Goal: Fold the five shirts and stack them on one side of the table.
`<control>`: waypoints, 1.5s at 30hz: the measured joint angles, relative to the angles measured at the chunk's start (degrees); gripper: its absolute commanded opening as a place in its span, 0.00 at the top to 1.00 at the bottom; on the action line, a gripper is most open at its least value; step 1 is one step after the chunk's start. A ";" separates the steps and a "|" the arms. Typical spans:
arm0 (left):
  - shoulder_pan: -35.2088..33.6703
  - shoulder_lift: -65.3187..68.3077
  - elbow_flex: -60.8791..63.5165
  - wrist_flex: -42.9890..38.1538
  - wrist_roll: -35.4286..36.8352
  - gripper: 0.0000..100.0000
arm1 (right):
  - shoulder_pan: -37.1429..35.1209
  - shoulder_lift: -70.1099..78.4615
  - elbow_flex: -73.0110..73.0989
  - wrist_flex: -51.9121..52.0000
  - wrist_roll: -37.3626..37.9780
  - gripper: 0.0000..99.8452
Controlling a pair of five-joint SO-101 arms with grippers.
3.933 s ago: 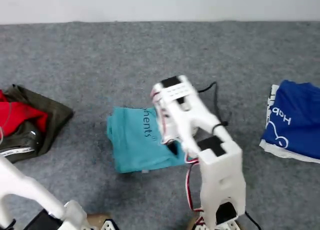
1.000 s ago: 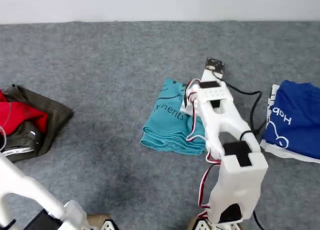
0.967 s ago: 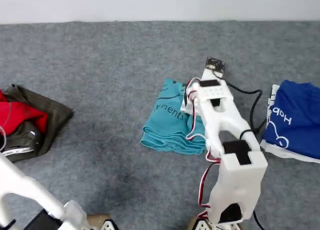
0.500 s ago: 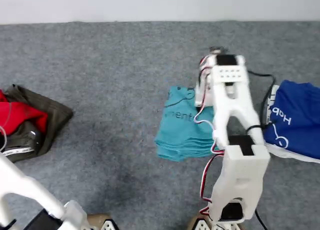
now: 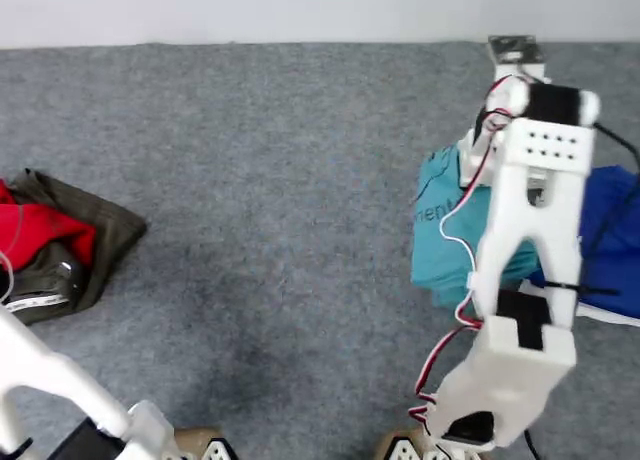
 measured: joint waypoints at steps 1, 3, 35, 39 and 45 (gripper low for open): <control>0.00 0.00 0.44 0.00 0.00 0.98 | 0.62 -0.97 0.00 0.00 0.88 0.99; 0.00 0.00 1.23 0.00 0.00 0.98 | 2.20 -2.46 0.00 0.00 2.64 0.99; 0.00 0.00 1.76 -1.14 0.00 0.98 | 26.46 8.35 0.00 -21.36 20.84 0.99; 0.00 0.00 1.76 -1.14 0.00 0.98 | 28.22 10.64 0.00 -23.30 25.49 0.89; 0.00 0.00 1.76 -1.14 0.00 0.98 | 31.38 11.08 -0.18 -23.82 27.43 0.81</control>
